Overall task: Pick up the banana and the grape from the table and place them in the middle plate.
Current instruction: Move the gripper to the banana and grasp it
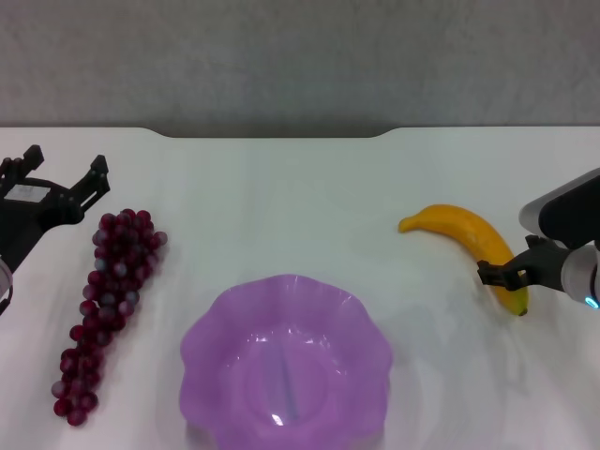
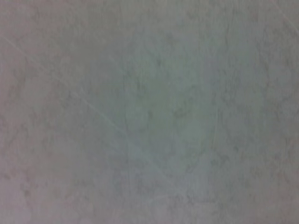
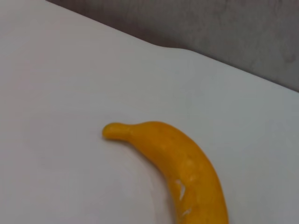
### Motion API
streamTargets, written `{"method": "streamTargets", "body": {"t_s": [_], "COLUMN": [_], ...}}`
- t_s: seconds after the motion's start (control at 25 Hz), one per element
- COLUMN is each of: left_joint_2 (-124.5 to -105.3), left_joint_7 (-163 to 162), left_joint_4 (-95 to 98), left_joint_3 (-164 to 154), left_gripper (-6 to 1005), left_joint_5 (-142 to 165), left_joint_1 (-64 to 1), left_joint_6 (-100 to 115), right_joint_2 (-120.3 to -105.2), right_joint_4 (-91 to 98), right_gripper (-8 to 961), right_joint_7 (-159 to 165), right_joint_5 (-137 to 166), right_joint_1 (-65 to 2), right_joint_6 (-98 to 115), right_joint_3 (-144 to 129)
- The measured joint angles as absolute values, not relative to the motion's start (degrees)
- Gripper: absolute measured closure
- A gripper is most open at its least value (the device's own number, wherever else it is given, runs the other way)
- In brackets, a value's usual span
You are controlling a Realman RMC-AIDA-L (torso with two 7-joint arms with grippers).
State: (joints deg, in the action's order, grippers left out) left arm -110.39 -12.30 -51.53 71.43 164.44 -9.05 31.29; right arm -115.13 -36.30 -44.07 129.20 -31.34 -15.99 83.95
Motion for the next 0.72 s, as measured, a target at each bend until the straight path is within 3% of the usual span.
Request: {"method": "streamTargets", "body": {"t_s": [0.52,0.72], "left_joint_2": [-110.39,-110.39], "left_joint_7": [-12.3,-12.3], "left_joint_4": [-51.69,-51.65], "left_joint_3": [71.46,71.46], "left_gripper": [203,204], "left_joint_5": [164.44,164.44], "left_joint_1": [-9.05,-9.05], "left_joint_6": [31.3,31.29], "right_joint_2": [-115.15,-115.11], "right_joint_4": [-32.47,-32.31], "right_gripper": [90,167], "right_joint_7": [-44.03,-44.03], "right_joint_5": [128.61,128.59], "right_joint_1": [-33.65,-33.86], "right_joint_6": [-15.82,-15.9], "right_joint_3": [83.84,83.84]}}
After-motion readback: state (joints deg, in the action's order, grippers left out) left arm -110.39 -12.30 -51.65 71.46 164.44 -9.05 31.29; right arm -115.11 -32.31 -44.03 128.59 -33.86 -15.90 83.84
